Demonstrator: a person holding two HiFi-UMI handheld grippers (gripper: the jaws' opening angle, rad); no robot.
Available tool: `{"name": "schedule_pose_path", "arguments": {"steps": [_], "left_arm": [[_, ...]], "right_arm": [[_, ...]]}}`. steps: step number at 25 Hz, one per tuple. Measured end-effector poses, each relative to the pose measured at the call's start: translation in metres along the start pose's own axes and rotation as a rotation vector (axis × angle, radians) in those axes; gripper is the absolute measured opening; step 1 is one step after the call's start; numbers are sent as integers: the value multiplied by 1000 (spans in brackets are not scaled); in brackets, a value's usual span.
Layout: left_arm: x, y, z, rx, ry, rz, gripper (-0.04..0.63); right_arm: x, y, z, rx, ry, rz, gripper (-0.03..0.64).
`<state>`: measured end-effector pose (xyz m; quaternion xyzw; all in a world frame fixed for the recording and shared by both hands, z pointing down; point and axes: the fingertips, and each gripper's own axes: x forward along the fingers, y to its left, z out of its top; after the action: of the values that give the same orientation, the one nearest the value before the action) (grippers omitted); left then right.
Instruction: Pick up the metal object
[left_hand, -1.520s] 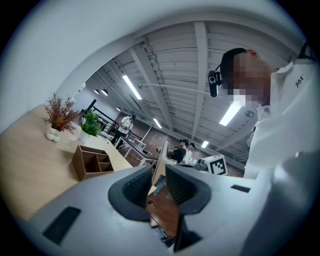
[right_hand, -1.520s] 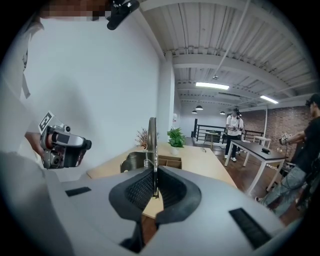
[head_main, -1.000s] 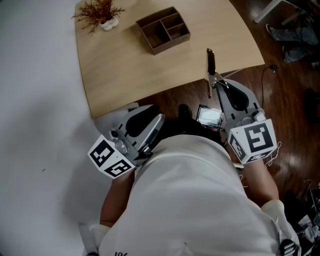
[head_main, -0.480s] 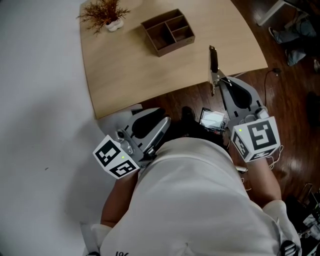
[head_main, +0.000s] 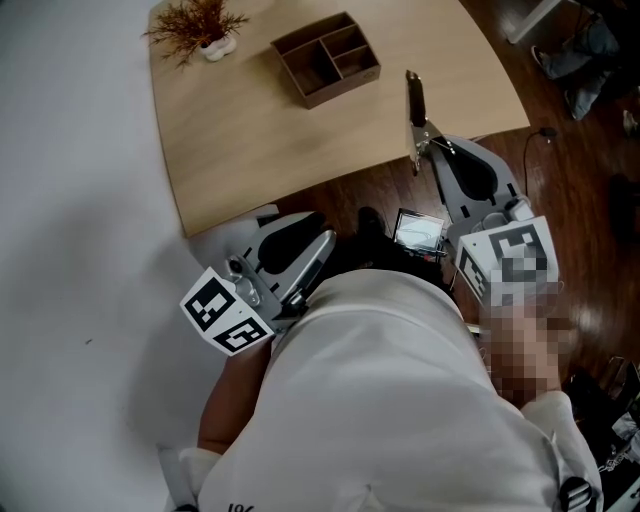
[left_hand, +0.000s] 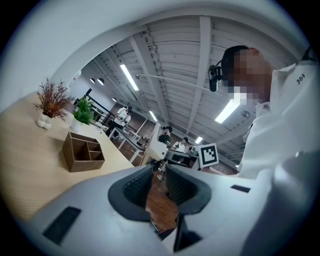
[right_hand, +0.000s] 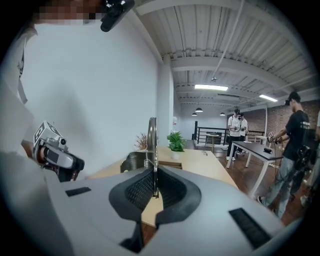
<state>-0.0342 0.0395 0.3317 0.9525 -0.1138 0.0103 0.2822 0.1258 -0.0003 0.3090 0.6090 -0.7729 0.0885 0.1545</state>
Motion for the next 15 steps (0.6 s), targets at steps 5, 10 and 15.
{"name": "schedule_pose_path", "arguments": {"steps": [5,10,15], "left_arm": [[2,-1,-1,-2,7,3,81],[3,1,-3,6,16,1,81],[4,2,-3,0,17,12,81]], "right_arm": [[1,-2,1,7,-3,0,5],[6,0,0,6,-7,7,5],[11,-1,1,8,-5,18,5]]}}
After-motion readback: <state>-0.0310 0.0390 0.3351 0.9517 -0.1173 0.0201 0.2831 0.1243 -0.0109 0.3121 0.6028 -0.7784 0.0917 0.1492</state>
